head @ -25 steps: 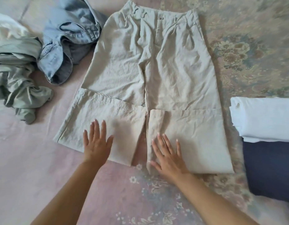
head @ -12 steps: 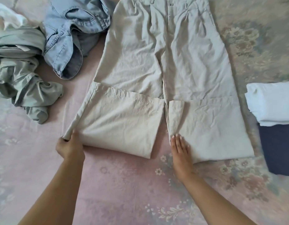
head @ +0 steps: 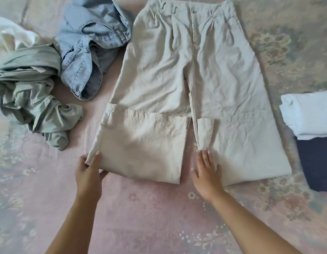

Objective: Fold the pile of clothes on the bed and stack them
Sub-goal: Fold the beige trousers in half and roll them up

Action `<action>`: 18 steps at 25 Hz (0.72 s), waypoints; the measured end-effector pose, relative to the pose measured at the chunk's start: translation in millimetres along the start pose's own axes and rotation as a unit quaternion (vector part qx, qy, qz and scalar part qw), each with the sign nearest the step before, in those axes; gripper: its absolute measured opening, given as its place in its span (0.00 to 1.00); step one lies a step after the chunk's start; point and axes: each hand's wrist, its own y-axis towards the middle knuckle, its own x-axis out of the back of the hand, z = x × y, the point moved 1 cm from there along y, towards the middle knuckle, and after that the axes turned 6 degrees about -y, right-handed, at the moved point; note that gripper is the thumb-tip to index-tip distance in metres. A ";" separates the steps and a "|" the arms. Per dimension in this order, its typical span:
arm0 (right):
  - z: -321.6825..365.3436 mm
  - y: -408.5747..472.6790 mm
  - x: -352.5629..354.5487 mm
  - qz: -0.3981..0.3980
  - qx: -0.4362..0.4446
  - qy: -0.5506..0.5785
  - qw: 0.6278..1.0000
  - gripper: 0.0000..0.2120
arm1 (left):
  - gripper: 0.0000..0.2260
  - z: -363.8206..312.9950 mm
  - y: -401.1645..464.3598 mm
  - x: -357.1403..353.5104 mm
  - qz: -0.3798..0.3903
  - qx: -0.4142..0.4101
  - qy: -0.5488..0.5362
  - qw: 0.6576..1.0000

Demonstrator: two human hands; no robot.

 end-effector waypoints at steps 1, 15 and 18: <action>12.4 -3.6 13.6 -0.045 0.009 0.097 0.994 0.27 | 0.05 -12.9 -16.5 -12.7 0.037 -0.043 0.020 0.998; -72.2 -15.0 160.5 0.021 -0.046 0.509 0.859 0.11 | 0.32 83.7 -196.4 -189.9 0.232 -0.306 0.309 0.870; -108.3 -12.3 176.3 0.054 -0.014 0.573 0.818 0.12 | 0.39 129.5 -179.3 -209.3 0.074 -0.333 0.475 0.811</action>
